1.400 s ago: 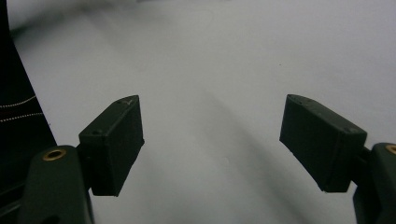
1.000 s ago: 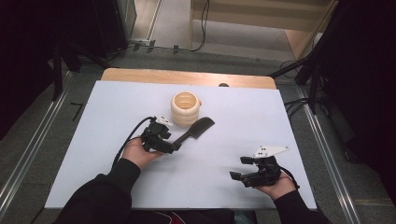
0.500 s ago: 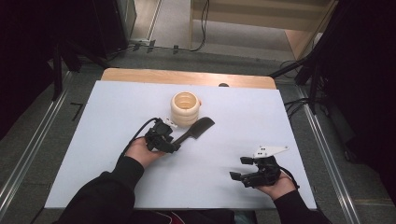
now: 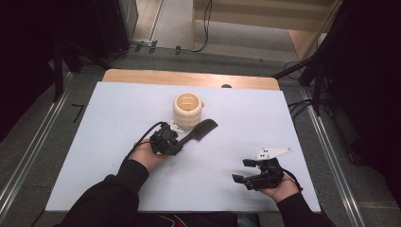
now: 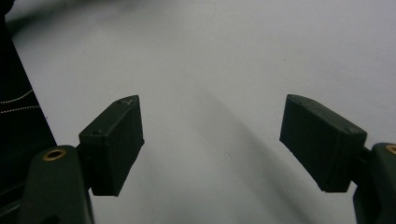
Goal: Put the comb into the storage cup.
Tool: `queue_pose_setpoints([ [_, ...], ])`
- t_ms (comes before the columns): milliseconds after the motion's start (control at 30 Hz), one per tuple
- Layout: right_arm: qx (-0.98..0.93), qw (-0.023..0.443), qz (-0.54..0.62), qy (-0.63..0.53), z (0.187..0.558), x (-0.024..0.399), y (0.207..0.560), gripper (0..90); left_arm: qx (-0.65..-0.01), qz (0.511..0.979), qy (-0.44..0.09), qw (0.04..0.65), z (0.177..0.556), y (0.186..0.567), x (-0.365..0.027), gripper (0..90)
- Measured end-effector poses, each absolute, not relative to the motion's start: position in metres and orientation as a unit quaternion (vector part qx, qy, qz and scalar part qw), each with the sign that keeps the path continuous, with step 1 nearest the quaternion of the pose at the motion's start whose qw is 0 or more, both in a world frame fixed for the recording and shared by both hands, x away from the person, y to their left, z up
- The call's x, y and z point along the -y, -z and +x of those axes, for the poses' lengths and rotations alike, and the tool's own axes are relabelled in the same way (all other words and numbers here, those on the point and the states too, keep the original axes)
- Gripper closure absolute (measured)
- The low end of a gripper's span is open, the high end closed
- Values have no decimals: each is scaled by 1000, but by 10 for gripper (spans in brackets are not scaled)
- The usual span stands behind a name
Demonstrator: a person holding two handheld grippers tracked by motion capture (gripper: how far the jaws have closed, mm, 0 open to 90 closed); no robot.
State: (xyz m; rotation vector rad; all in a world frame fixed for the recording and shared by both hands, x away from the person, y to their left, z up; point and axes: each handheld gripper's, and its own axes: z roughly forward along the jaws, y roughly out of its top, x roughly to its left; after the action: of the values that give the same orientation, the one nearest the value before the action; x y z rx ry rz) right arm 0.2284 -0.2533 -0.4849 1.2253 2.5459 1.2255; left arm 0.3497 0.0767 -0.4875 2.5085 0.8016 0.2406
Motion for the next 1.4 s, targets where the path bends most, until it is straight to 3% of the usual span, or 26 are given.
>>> queue_pose_setpoints([
  [167, -829, 31, 394, -397, 229, 251, 485, 193, -298, 919, -85, 243, 349, 487, -75, 720],
  [700, -792, 46, 407, -452, 232, 243, 472, 200, -322, 906, -32, 273, 358, 485, -87, 725],
  [1400, -780, 60, 413, -466, 233, 241, 467, 200, -323, 880, -3, 350, 347, 456, -95, 725],
])
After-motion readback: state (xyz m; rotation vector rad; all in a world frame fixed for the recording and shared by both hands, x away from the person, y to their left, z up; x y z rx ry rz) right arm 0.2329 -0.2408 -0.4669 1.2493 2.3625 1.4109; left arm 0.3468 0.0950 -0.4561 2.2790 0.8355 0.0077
